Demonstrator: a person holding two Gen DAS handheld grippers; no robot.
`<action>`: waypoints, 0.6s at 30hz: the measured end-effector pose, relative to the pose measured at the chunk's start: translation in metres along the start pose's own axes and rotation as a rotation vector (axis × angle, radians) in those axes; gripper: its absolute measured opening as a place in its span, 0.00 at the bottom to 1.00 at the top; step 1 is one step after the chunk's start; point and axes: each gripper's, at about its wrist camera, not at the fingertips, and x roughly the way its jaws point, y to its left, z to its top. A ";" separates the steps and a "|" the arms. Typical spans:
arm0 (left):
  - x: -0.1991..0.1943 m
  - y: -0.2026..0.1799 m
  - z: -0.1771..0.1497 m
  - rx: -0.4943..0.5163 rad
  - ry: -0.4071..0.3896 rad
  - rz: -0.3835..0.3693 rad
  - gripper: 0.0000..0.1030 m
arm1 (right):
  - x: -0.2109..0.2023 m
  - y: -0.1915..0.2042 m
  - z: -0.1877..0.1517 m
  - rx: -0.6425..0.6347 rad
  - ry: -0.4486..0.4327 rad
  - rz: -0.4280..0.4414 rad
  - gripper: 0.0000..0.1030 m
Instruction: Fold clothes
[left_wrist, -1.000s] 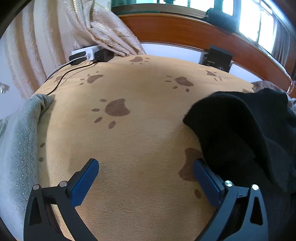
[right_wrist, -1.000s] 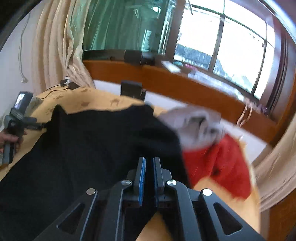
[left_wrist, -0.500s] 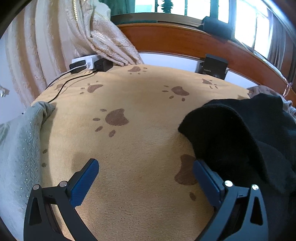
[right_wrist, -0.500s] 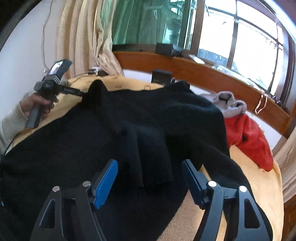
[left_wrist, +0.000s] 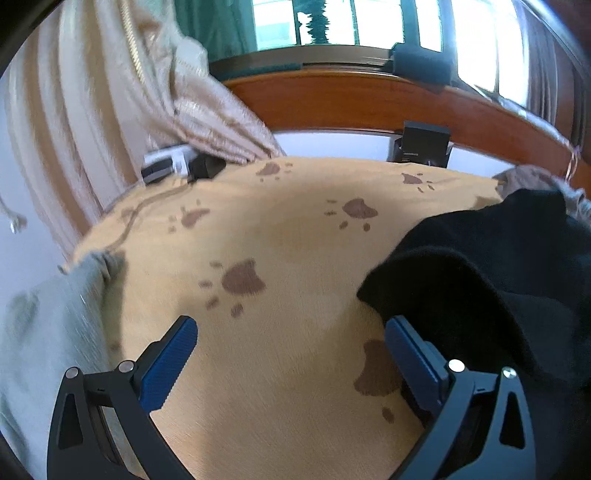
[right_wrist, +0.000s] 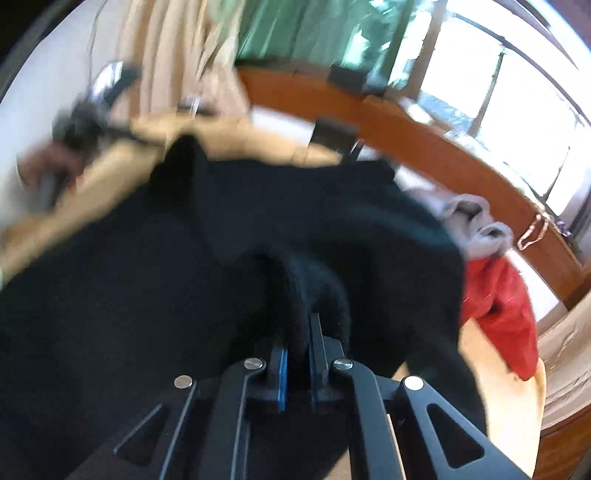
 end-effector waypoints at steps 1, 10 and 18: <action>0.000 -0.003 0.005 0.027 -0.011 0.029 0.99 | -0.009 -0.006 0.006 0.020 -0.028 0.000 0.08; 0.047 -0.046 0.032 0.247 -0.031 0.258 0.99 | -0.057 -0.075 0.049 0.260 -0.189 0.035 0.08; 0.068 -0.057 0.033 0.290 -0.044 0.347 1.00 | 0.061 -0.135 0.002 0.361 0.183 -0.250 0.12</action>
